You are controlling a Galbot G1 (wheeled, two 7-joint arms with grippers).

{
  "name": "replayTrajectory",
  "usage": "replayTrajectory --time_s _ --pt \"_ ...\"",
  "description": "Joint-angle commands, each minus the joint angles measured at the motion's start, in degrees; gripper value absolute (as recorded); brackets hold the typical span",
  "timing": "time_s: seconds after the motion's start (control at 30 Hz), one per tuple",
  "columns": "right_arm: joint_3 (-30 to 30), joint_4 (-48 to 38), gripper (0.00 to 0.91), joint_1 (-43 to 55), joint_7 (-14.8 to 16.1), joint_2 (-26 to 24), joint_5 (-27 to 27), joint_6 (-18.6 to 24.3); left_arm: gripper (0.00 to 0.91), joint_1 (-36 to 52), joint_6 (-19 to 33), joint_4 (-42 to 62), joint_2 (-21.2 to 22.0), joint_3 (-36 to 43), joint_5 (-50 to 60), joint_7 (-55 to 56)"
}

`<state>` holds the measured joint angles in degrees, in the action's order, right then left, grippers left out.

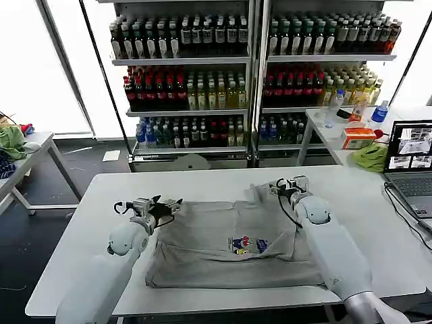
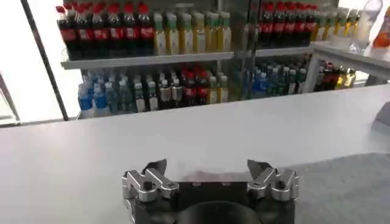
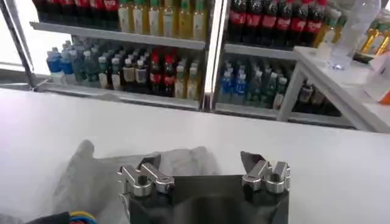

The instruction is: Fold and organize the clothes.

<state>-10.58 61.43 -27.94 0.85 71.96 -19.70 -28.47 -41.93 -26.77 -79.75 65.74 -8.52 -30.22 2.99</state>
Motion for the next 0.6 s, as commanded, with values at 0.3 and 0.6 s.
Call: replayTrajectory --time_s 0.3,0.6 --pt "-0.3 -2.1 0.907 -0.4 -0.1 1.5 1.0 0.4 0.907 -0.8 0.1 0.9 0.6 -0.6 0.3 -0.2" --pt "-0.6 -1.8 0.907 -1.5 -0.2 1.8 1.7 0.3 0.494 -1.2 0.3 1.5 0.5 -0.6 0.8 -0.6"
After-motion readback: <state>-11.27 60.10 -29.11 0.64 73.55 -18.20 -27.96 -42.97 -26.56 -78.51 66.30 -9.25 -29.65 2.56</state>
